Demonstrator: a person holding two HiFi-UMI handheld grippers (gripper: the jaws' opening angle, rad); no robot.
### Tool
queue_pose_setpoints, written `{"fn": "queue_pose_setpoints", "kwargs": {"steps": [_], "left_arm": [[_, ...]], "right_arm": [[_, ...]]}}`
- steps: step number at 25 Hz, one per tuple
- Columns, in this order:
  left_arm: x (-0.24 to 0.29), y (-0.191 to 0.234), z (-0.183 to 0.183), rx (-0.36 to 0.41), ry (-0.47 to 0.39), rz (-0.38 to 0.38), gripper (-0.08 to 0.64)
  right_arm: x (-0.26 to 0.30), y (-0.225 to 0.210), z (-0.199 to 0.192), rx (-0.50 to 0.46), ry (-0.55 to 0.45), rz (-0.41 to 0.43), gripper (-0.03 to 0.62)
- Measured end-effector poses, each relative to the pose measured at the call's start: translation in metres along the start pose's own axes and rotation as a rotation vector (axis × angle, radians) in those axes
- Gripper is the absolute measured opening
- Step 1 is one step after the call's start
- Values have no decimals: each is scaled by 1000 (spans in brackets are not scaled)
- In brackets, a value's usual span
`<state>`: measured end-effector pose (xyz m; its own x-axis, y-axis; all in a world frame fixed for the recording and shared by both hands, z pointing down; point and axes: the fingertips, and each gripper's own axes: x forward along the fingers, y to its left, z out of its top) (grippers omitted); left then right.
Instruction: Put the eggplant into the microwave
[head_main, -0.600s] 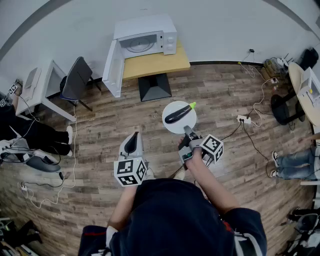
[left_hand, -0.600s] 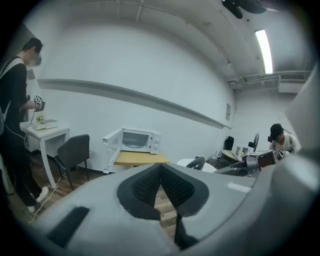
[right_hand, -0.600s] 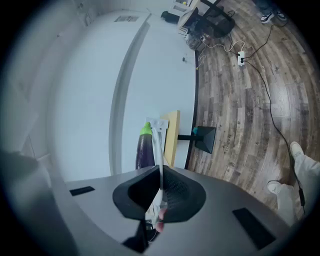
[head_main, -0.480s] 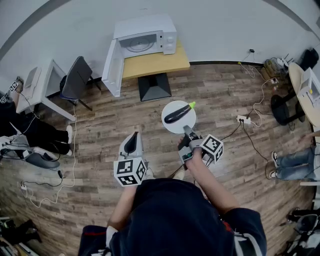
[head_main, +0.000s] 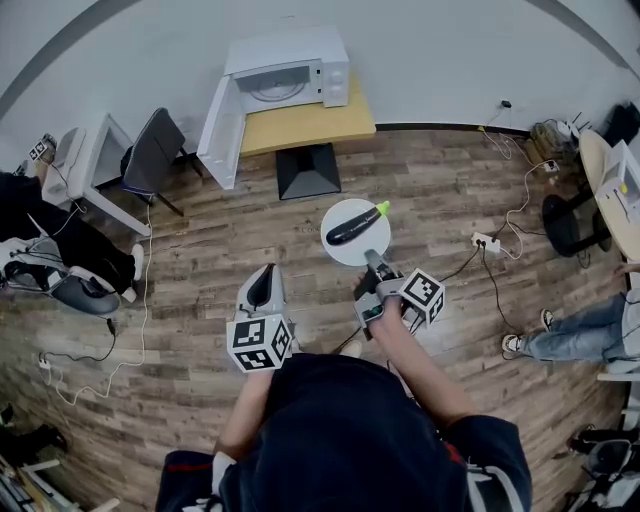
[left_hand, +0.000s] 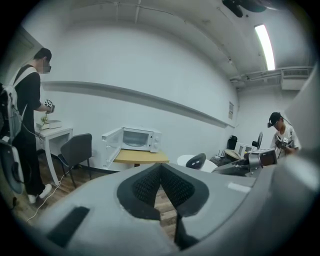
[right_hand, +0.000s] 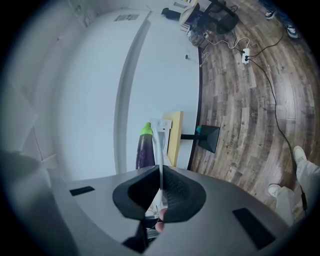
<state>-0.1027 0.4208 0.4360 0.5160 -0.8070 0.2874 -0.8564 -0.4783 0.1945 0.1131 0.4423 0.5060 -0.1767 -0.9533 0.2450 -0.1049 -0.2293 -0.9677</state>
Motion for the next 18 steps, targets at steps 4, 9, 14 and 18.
{"fn": "queue_pose_setpoints", "kwargs": {"steps": [4, 9, 14, 18], "left_arm": [[-1, -16, -7, 4, 4, 7, 17], [-4, -25, -14, -6, 13, 36, 17], [-5, -20, -21, -13, 27, 59, 17], [2, -14, -23, -9, 37, 72, 17]], "right_arm": [[-9, -9, 9, -4, 21, -1, 20], [-17, -19, 21, 3, 35, -22, 20], [-10, -22, 22, 7, 47, -15, 20], [1, -21, 22, 8, 57, -19, 20]]}}
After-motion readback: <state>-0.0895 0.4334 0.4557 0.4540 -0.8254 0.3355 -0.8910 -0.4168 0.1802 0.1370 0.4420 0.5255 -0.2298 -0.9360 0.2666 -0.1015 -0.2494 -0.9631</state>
